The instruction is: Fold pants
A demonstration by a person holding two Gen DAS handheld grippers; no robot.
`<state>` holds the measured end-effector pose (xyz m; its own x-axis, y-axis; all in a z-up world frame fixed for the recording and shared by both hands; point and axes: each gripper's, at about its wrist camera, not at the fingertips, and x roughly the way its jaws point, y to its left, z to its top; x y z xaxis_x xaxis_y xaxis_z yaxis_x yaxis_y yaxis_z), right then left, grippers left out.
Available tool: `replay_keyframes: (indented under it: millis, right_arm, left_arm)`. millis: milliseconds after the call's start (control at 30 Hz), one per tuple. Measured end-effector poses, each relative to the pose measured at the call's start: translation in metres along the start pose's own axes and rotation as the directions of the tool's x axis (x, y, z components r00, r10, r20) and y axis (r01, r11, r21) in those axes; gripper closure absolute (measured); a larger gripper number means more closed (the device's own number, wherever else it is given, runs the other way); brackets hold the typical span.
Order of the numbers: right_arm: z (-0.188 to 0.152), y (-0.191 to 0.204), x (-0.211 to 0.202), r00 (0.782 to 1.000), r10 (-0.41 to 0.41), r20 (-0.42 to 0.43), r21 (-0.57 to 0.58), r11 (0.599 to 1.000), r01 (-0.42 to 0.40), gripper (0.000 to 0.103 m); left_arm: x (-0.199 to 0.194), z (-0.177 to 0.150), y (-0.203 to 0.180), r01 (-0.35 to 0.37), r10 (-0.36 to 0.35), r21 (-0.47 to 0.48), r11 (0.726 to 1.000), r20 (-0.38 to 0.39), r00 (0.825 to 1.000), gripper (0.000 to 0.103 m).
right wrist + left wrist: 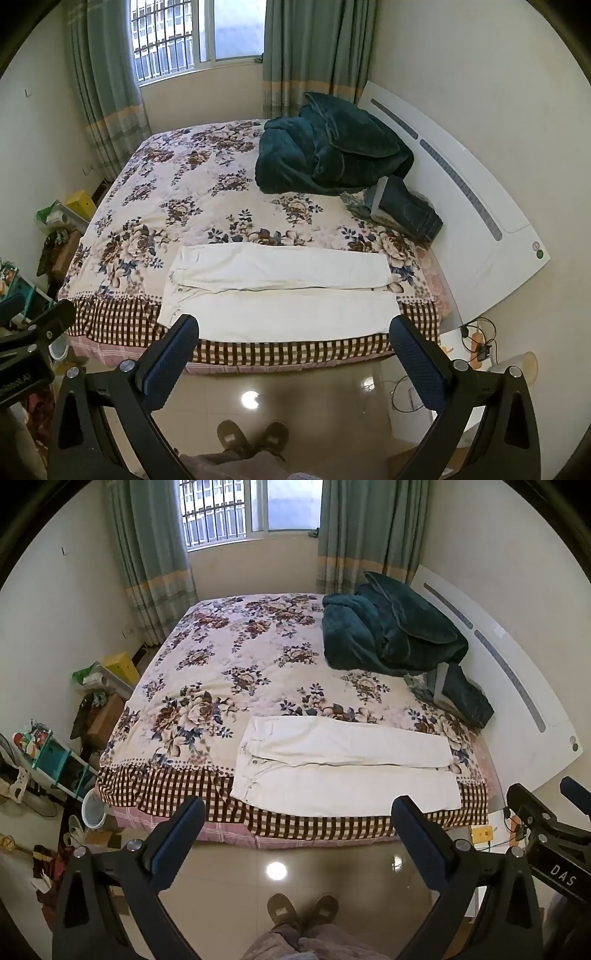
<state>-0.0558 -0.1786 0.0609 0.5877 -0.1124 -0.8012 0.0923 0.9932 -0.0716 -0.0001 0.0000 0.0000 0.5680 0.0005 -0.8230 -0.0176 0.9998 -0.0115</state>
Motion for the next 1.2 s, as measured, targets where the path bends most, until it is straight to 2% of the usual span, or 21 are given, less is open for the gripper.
replay_keyframes:
  millis: [1000,1200]
  right_arm:
    - [0.003,0.005,-0.012,1.000,0.009,0.005,-0.003,1.000,-0.009,0.000]
    - [0.011,0.007,-0.029,1.000,0.015,0.009,-0.011,1.000,-0.015,0.000]
  left_arm:
    - [-0.009,0.014,-0.008,-0.003,0.003,-0.009,1.000,0.021,1.000,0.000]
    - [-0.014,0.017,-0.006,0.001,-0.001,-0.008,1.000,0.025,1.000,0.000]
